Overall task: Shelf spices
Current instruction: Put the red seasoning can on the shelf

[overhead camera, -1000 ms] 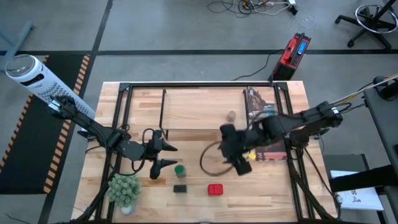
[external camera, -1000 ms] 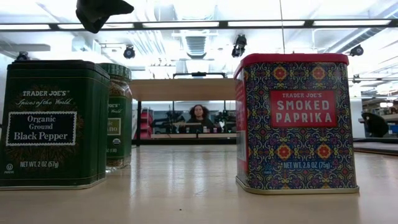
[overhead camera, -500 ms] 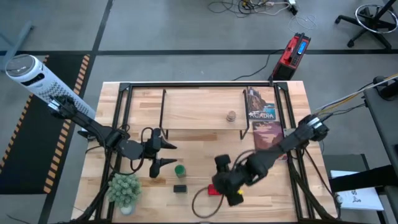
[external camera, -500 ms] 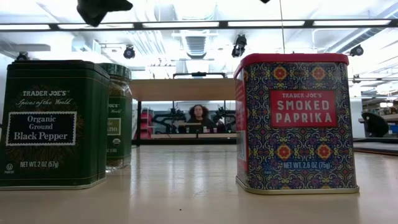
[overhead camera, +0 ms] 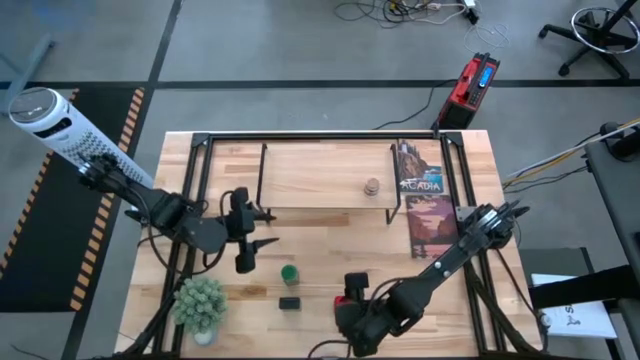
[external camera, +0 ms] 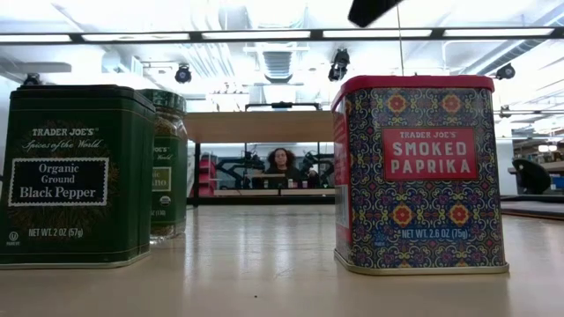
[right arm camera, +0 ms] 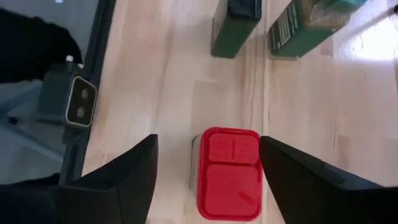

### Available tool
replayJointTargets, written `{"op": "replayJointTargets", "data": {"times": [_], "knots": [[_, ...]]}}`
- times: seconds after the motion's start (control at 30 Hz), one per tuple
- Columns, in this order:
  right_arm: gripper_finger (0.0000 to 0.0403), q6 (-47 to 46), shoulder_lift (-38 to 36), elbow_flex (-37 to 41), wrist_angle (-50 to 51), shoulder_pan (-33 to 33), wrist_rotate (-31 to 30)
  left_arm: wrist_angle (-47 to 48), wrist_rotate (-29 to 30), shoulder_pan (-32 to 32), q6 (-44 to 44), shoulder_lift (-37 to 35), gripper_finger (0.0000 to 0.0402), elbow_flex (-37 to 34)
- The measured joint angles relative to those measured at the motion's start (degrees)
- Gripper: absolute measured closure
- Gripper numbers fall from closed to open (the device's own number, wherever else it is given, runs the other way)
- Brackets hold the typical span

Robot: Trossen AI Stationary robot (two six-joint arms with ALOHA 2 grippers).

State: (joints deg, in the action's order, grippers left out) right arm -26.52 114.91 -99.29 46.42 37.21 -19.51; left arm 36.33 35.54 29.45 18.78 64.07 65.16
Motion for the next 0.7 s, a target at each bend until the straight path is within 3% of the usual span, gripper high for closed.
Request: {"op": "replayJointTargets", "data": {"times": [0.33,0.7], "knots": [[0.013,-4.12,1.21,1.15,0.79,0.42,-2.59,4.64,0.12,-0.02,-2.49,0.2,0.0182,5.56],[0.0097,-3.59,1.49,6.1,-1.31,-0.02,-2.6,7.33,-0.08,-0.04,-2.25,0.04,0.017,6.06]]}}
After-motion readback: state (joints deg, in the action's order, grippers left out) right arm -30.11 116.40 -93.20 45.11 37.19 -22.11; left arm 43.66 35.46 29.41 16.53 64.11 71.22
